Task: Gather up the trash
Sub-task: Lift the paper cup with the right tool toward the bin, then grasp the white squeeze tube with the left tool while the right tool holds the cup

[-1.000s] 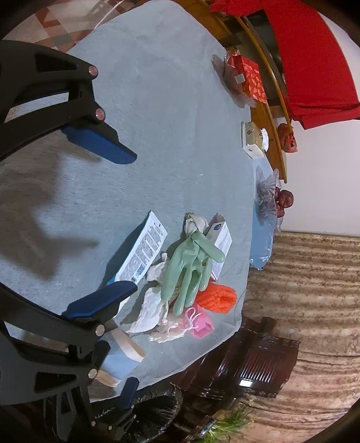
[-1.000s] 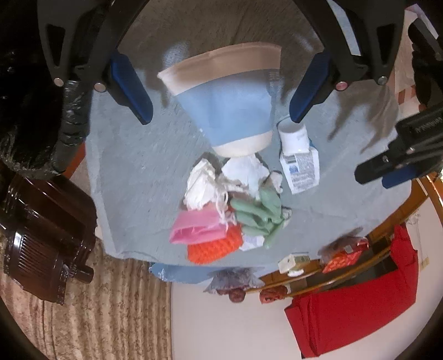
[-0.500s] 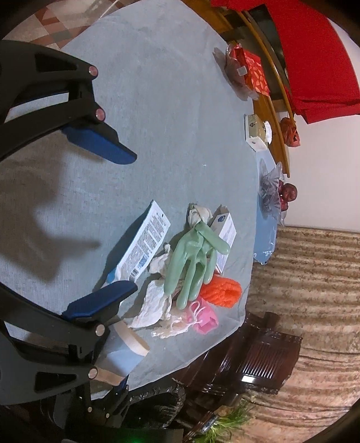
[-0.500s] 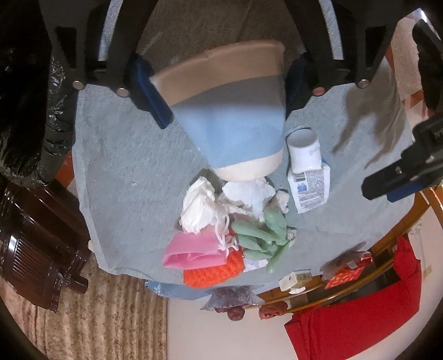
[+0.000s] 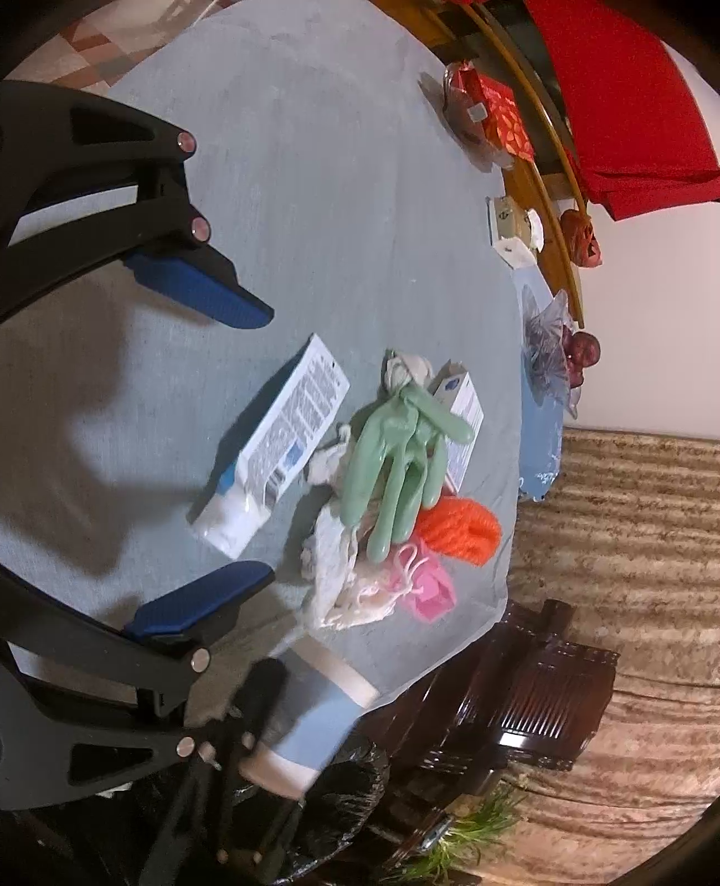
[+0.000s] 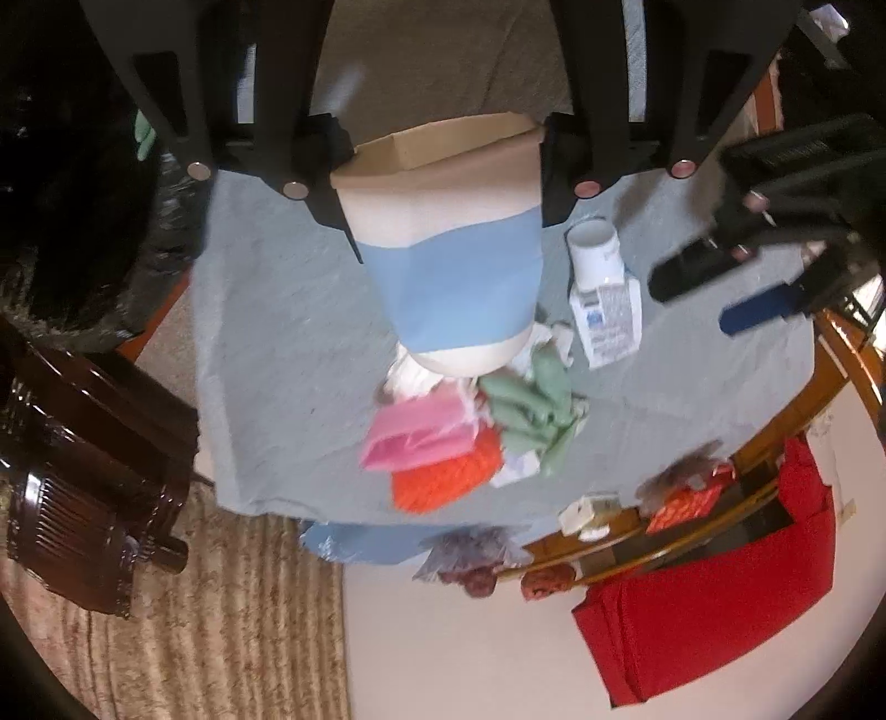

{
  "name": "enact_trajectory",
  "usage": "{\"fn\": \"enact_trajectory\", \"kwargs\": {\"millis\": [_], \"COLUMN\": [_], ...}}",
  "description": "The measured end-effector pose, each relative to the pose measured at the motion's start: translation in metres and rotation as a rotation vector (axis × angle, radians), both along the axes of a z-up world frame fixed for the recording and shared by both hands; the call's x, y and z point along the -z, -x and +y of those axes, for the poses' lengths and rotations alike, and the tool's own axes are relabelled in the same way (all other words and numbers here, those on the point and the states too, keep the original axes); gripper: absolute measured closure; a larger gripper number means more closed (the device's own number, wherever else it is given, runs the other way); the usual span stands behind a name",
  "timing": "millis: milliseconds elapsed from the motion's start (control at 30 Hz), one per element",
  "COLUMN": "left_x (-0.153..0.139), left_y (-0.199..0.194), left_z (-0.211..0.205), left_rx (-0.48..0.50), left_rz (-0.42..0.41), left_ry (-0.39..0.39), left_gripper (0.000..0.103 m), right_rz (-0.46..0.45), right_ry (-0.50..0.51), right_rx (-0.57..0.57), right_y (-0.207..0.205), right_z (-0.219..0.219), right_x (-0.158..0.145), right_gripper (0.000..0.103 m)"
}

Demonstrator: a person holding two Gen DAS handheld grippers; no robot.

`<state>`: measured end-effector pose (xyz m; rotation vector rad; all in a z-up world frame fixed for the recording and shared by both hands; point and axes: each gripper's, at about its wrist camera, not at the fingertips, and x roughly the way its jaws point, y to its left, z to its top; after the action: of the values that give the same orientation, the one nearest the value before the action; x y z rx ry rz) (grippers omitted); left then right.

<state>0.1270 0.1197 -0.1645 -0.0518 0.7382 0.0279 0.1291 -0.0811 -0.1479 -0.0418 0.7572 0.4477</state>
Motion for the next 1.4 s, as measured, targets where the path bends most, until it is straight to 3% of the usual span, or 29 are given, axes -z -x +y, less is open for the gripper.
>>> {"fn": "enact_trajectory", "kwargs": {"millis": [433,900,1067,1300,1400], "left_x": [0.021,0.017,0.018,0.032,0.038], "left_y": [-0.023,-0.003,-0.016,-0.041,-0.043], "left_z": [-0.022,0.026,0.017,0.011,0.016], "left_rx": [-0.029,-0.106,-0.095,-0.111,-0.117], "left_rz": [0.061,0.087,0.095,0.130,0.151], "left_ry": [-0.028,-0.021,0.013,-0.023,-0.011], "left_gripper": [0.020,0.021,0.021,0.021,0.040], "right_rz": [-0.020,-0.018,-0.018,-0.026,-0.026], "right_ry": [-0.009,-0.003,0.003,0.005,0.006], "right_rx": [0.021,0.004,0.004,0.009,0.008], "right_y": [0.000,0.002,0.001,-0.001,0.000], "right_z": [-0.017,-0.013,-0.010,-0.013,-0.013], "right_x": [-0.003,0.001,0.001,-0.004,-0.004], "right_gripper": [0.054,0.054,0.054,0.054,0.054]}}
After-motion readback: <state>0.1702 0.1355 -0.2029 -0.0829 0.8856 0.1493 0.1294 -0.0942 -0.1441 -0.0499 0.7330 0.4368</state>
